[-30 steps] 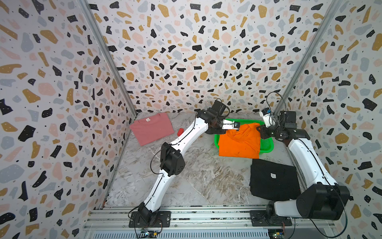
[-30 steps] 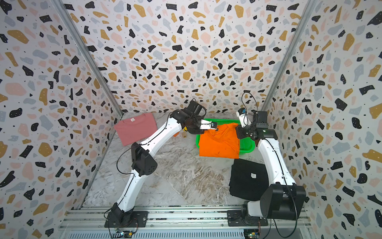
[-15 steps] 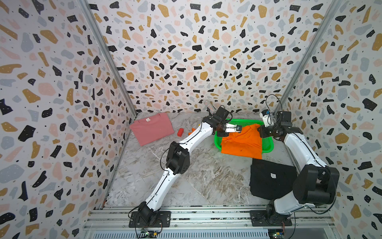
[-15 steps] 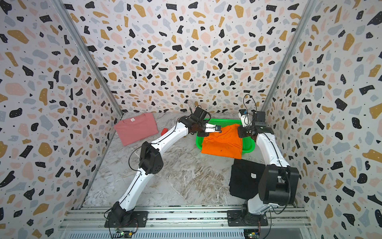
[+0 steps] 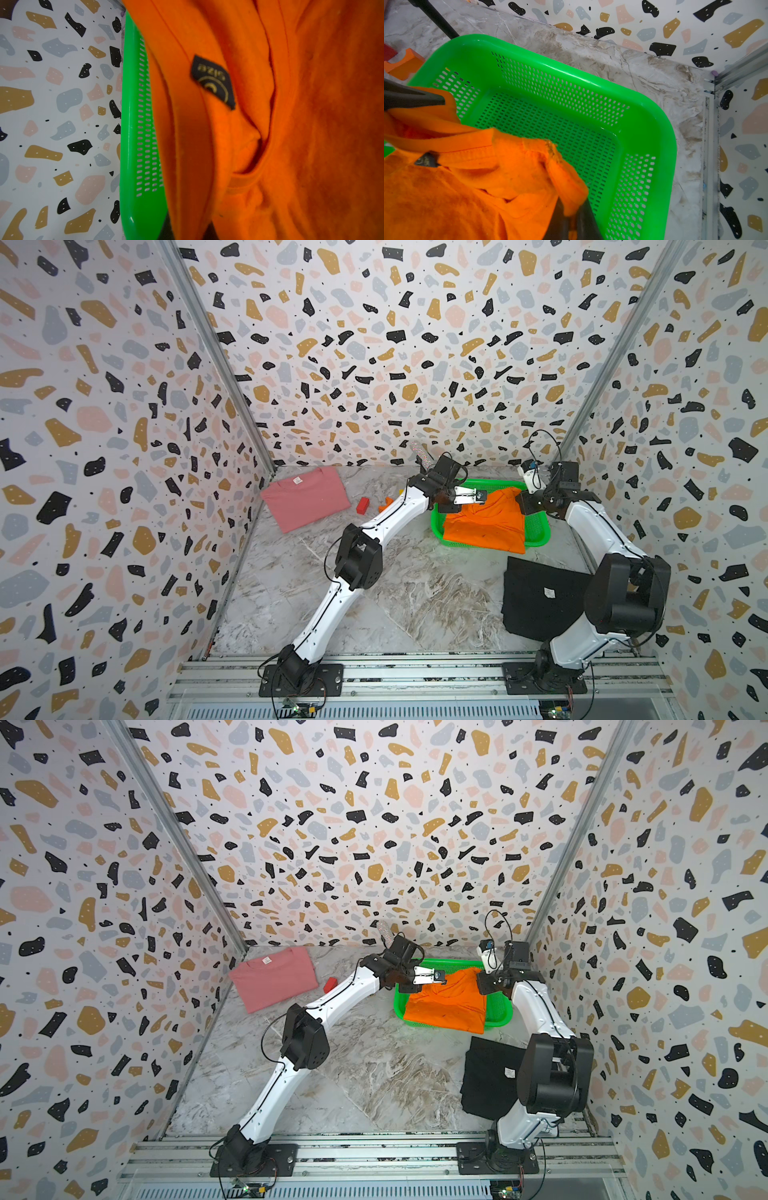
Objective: Put the folded t-shirts into the basket
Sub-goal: Place the T-shirt in the bin.
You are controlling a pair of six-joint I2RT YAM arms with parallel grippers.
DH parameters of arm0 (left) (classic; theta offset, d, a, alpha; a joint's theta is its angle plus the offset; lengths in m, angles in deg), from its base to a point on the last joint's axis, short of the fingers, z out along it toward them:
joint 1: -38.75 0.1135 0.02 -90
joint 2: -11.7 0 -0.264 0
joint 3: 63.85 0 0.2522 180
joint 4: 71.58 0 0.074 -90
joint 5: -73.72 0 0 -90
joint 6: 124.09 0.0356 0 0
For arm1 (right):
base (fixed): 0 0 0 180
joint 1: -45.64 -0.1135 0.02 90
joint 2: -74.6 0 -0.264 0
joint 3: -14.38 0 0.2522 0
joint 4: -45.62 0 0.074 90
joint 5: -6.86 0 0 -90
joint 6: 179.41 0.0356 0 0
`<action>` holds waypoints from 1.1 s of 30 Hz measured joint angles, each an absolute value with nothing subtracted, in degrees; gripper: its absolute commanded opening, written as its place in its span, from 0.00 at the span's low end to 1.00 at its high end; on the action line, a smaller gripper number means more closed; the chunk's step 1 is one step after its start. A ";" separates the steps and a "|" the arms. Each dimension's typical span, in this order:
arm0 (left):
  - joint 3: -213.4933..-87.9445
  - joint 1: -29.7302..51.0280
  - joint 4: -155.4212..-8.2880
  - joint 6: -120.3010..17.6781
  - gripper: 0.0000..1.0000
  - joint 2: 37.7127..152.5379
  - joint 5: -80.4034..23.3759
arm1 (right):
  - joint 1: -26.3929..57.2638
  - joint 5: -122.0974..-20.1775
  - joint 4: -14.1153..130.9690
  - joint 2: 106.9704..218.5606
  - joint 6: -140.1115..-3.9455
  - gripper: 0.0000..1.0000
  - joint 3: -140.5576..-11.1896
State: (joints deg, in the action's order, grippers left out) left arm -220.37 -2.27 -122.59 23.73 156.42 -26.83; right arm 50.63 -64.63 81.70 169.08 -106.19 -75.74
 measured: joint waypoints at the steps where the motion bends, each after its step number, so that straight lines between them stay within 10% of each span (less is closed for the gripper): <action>1: -220.37 -2.27 -122.48 23.73 0.03 156.44 -26.61 | 50.63 -64.50 81.53 169.32 -106.63 0.00 -75.74; 33: -216.66 -3.14 -120.23 23.08 0.02 157.80 -25.28 | 50.61 -67.50 84.83 172.31 -110.32 0.00 -76.53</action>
State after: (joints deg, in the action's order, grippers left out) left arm -216.66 -3.14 -120.23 23.08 157.80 -25.28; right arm 50.61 -67.50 84.83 172.31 -110.32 -76.53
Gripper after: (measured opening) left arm 0.091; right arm 0.075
